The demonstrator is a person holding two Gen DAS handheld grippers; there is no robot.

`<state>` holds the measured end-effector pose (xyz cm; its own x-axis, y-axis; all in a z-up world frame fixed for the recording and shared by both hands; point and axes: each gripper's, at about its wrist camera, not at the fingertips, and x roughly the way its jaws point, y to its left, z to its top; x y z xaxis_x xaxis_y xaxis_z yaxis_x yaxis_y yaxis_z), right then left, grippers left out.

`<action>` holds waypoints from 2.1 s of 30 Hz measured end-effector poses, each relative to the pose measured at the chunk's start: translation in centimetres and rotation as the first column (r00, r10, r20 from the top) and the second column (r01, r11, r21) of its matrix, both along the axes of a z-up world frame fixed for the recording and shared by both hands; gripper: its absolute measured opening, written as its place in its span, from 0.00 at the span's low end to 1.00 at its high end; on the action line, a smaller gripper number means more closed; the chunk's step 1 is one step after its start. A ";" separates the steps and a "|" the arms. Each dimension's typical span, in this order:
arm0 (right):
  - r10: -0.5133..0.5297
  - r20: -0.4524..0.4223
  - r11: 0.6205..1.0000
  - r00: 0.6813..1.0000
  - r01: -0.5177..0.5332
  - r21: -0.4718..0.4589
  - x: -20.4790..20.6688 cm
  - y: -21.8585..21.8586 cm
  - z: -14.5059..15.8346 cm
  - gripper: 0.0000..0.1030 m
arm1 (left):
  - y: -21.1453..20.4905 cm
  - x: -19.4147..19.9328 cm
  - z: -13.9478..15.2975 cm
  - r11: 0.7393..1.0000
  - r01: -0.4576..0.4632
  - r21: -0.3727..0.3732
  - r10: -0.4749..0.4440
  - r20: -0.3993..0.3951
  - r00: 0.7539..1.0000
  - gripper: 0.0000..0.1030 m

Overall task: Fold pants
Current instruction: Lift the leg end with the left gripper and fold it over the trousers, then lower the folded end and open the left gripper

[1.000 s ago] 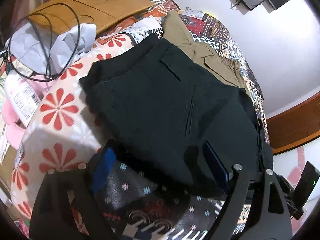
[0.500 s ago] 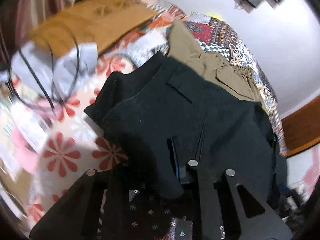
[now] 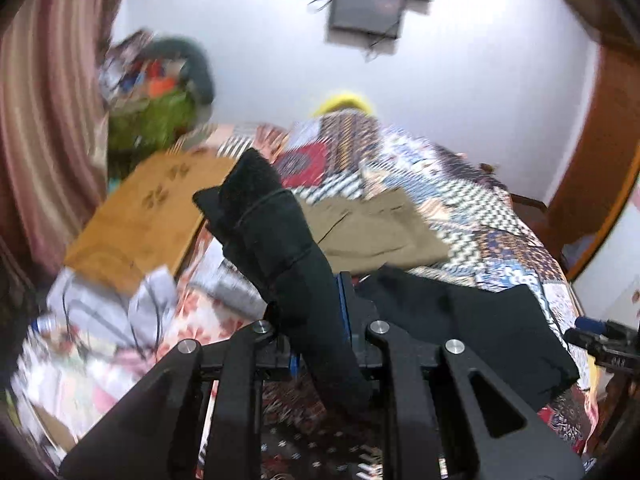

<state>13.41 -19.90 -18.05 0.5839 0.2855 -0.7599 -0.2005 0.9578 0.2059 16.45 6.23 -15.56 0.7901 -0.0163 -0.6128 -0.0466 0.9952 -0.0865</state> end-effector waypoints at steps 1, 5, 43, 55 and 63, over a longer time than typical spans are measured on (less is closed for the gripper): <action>-0.028 0.004 0.999 1.000 0.028 -0.015 -0.2 -1.0 0.0 0.69 | -0.7 0.1 0.5 1.000 0.017 0.005 -0.017 0.010 1.000 0.15; -0.111 -0.030 0.994 0.993 0.110 -0.028 -1.2 -4.4 -1.3 0.69 | -3.8 0.7 2.6 0.994 0.104 -0.017 -0.103 0.045 0.994 0.14; -0.220 -0.114 0.968 0.969 0.231 0.096 -5.1 -10.8 -4.2 0.69 | -29.3 3.2 -8.5 0.762 0.643 -0.076 -0.632 -0.305 0.713 0.16; -0.212 -0.110 0.969 0.971 0.223 0.102 -5.5 -10.4 -3.4 0.69 | -27.2 1.4 -4.6 0.742 0.667 -0.069 -0.660 -0.253 0.707 0.58; -0.151 -0.102 0.981 0.983 0.161 0.103 -5.2 -8.3 -2.8 0.69 | -20.7 5.6 -0.3 0.831 0.549 0.095 -0.532 -0.158 0.832 0.75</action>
<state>8.19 -28.16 -20.83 0.5563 0.2818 -0.7818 -0.0252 0.9460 0.3231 22.09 -14.51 -15.83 0.5987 -0.3324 -0.7288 0.5005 0.8656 0.0164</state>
